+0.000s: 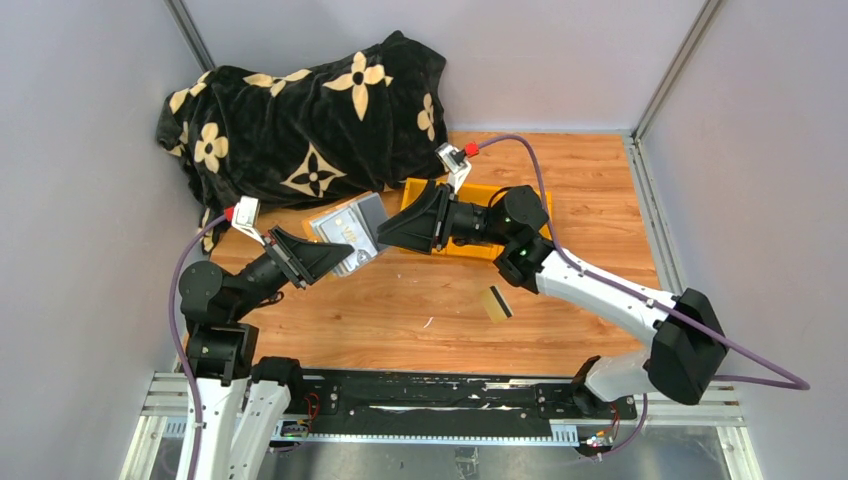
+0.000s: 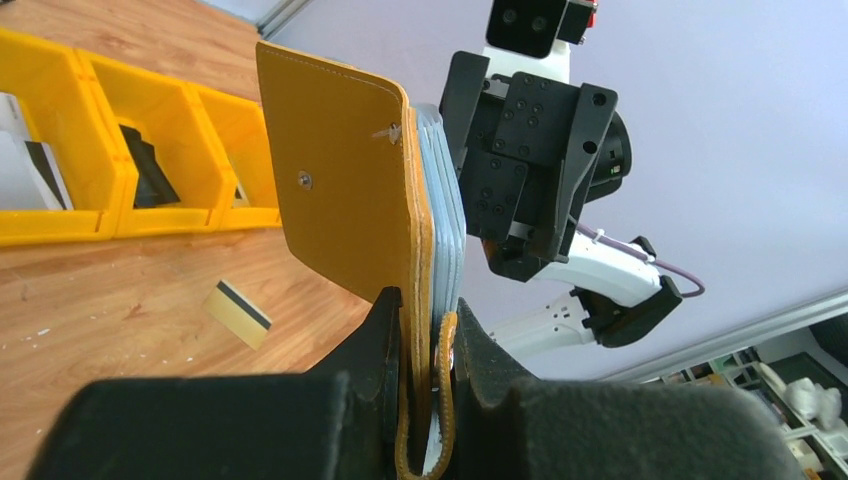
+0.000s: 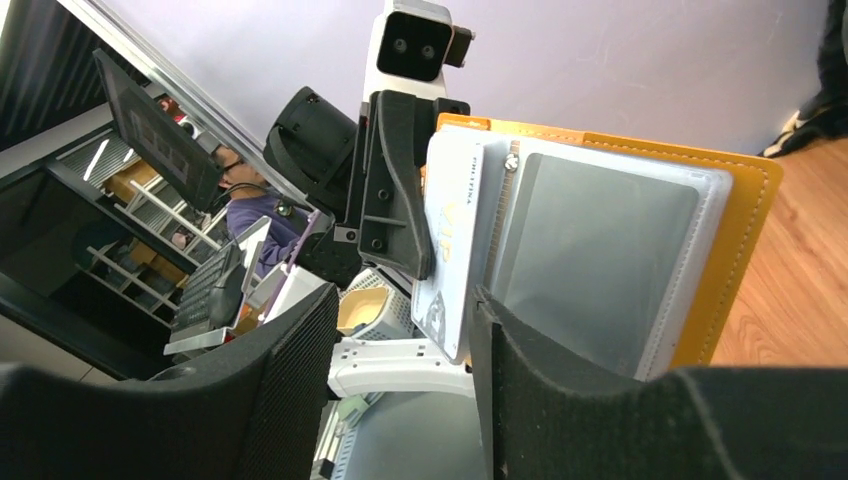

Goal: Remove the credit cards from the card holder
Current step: Remove the credit card from the card holder.

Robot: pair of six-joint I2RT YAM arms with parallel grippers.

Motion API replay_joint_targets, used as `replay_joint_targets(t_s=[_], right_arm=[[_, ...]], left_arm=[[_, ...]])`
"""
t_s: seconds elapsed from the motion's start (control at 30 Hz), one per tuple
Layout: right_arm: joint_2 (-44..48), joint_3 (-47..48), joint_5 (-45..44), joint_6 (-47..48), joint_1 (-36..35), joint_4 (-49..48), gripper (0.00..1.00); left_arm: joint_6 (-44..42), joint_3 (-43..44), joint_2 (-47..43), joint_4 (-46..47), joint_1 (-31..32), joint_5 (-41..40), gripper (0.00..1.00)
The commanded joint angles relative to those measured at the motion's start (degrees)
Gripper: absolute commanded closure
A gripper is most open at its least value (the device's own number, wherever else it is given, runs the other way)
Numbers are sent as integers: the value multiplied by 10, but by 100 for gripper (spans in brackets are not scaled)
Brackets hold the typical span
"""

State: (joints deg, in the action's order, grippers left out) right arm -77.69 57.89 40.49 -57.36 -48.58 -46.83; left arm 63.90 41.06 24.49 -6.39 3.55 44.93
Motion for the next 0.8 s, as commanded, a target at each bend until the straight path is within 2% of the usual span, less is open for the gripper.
replay_joint_targets(t_s=[0.0, 0.13, 0.53, 0.7, 0.77], right_arm=[[-15, 26, 25, -21, 4, -26, 48], [-45, 29, 31, -61, -5, -82, 54], [-81, 37, 8, -77, -36, -119, 61], [-94, 45, -30, -56, -48, -105, 78], [-98, 43, -48, -54, -49, -102, 87]], left_arm=[[9, 26, -1, 44, 0, 14, 100], [7, 29, -1, 41, 0, 13, 100], [-5, 19, -5, 26, 0, -9, 100], [-7, 12, -5, 25, 0, -19, 99], [-7, 11, -6, 24, 0, -19, 96]])
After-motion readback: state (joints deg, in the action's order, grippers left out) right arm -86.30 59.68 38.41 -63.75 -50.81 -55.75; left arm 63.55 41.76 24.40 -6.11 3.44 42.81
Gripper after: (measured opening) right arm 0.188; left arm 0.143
